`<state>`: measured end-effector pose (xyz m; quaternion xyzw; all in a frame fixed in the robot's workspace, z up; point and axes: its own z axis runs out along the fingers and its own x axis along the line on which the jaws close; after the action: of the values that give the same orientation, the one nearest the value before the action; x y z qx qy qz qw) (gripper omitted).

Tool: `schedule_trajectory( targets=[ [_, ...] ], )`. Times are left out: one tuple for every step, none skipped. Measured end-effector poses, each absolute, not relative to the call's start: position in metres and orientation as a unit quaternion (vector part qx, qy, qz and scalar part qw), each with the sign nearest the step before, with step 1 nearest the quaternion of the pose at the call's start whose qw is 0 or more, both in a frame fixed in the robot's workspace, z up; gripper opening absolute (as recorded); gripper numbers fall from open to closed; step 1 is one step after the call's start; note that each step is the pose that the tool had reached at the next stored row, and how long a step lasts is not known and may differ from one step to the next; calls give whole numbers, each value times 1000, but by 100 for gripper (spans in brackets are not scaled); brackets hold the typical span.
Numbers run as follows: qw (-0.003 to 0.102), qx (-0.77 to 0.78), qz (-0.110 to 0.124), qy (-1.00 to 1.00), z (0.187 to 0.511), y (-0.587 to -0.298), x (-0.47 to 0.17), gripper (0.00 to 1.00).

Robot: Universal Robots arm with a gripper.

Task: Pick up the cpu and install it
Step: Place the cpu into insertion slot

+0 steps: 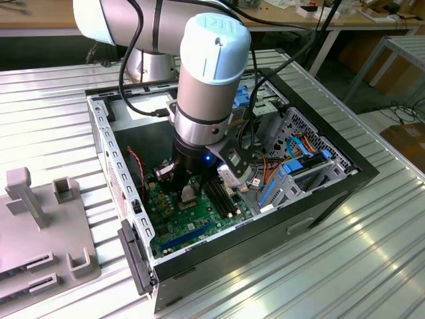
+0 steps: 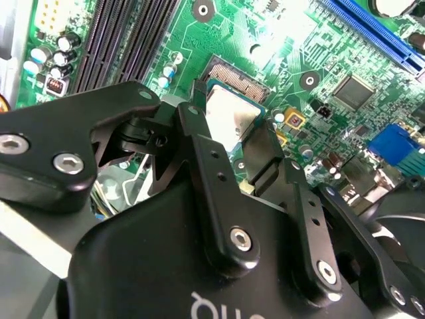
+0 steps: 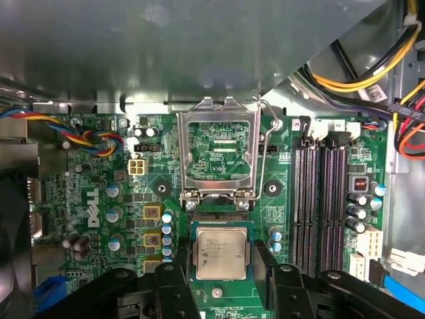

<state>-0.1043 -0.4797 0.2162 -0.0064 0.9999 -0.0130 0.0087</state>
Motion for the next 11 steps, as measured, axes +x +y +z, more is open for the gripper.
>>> schedule_trajectory(
  targets=[
    [9, -6, -13, 1000, 216, -480, -104, 47],
    [9, -6, -13, 1000, 216, -480, -104, 47],
    [9, -6, -13, 1000, 216, -480, -104, 47],
    [9, -6, -13, 1000, 216, -480, -105, 47],
    [9, -6, -13, 1000, 216, -480, -105, 47],
    [9, -6, -13, 1000, 215, -480, -105, 47],
    [9, -6, -13, 1000, 215, -480, -105, 47],
    [9, -6, -13, 1000, 215, -480, -105, 47],
    [9, -6, -12, 1000, 214, -480, -105, 47],
    [9, -6, -12, 1000, 214, -480, -105, 47],
    [8, -6, -12, 1000, 213, -480, -105, 47]
  ],
)
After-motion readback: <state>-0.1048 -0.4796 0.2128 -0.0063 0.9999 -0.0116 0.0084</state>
